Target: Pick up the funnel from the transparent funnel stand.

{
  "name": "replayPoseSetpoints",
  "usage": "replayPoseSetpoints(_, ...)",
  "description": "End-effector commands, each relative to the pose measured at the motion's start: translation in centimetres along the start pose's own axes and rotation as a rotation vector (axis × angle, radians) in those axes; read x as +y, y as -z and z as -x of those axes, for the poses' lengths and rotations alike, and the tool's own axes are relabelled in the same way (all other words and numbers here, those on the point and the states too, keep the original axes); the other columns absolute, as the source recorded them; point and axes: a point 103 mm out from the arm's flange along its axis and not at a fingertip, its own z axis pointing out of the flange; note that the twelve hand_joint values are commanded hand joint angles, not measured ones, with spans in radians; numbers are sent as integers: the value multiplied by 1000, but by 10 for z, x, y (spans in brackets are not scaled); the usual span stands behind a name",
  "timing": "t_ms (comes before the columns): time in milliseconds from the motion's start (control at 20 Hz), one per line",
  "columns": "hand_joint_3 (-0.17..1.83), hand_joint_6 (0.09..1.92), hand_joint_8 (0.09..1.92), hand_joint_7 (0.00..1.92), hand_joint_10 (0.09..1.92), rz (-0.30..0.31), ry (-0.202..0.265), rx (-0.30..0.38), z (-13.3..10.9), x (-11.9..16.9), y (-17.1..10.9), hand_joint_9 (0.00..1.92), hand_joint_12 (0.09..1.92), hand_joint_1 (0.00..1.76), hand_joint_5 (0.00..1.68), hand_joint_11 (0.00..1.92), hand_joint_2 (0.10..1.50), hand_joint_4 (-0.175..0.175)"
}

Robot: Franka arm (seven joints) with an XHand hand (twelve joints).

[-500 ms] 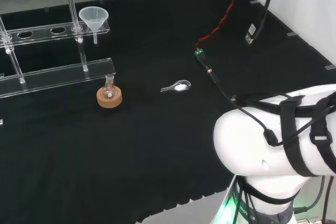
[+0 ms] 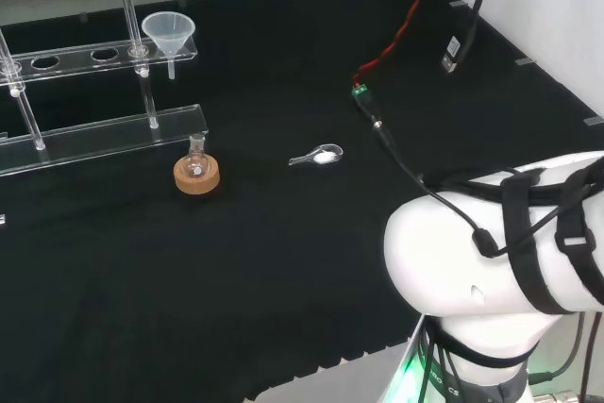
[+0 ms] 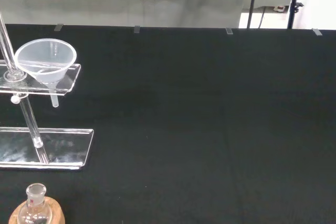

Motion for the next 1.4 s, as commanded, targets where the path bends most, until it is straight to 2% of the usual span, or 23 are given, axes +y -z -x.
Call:
replayPoseSetpoints(50,134,87,87,0,87,13,22,-31,-26,32,-2,0,87,201,0,0,582,50)
replayPoseSetpoints(350,131,87,87,0,87,13,96,-18,-19,65,-13,0,87,211,0,0,592,48)
replayPoseSetpoints(550,130,87,87,0,87,-8,119,21,-20,85,-20,0,87,217,0,0,598,46)
replayPoseSetpoints(700,129,87,87,0,87,-27,126,81,-29,97,-23,0,87,230,0,0,607,44)
replayPoseSetpoints(900,126,87,87,0,87,-19,143,81,-45,111,-27,0,87,252,0,0,617,42)
replayPoseSetpoints(1400,119,87,87,0,87,-46,171,106,-82,137,-50,0,87,275,0,2,628,36)
